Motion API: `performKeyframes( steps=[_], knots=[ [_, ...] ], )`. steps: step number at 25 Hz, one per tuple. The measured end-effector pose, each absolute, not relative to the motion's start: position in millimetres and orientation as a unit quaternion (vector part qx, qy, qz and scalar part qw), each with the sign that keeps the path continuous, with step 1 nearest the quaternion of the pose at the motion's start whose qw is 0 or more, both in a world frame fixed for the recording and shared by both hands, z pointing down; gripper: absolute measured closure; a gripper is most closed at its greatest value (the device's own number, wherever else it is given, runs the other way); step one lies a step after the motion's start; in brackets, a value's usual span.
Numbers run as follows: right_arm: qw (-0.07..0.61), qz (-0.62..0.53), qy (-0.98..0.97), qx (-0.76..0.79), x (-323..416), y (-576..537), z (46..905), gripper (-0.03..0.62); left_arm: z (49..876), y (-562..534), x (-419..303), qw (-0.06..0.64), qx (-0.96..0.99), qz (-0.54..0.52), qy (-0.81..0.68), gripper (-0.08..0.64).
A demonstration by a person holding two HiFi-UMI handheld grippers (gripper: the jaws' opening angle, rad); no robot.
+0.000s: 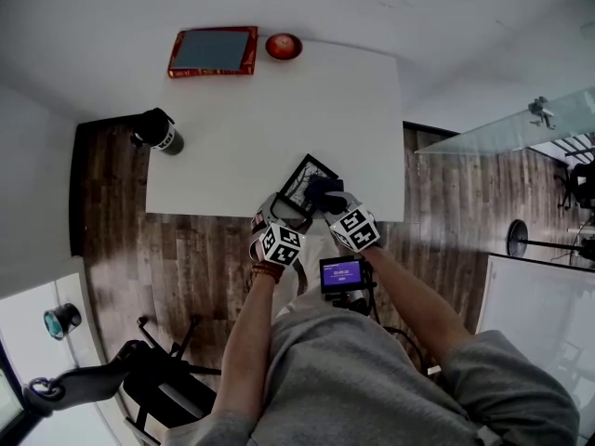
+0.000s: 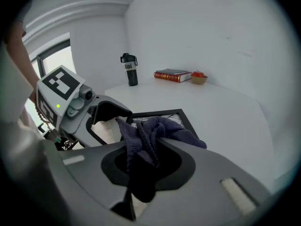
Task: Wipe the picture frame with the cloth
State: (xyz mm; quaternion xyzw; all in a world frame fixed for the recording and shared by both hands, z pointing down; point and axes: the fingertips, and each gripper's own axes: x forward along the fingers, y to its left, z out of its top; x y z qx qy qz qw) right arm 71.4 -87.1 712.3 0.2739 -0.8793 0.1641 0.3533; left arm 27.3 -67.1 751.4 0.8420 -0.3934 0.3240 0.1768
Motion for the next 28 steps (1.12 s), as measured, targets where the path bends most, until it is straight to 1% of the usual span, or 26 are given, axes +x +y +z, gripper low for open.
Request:
performKeyframes(
  steps=[14,28],
  knots=[
    [0.349,0.257,-0.887,0.159,42.4,-43.6,711.4,0.526,749.8,-67.9,27.1,0.175,0.842,0.324,-0.394,0.064],
    [0.363,0.313,-0.873,0.085,38.2,-36.7,712.3,0.526,751.5,-67.9,26.9,0.173,0.842,0.327,-0.392,0.064]
  ],
)
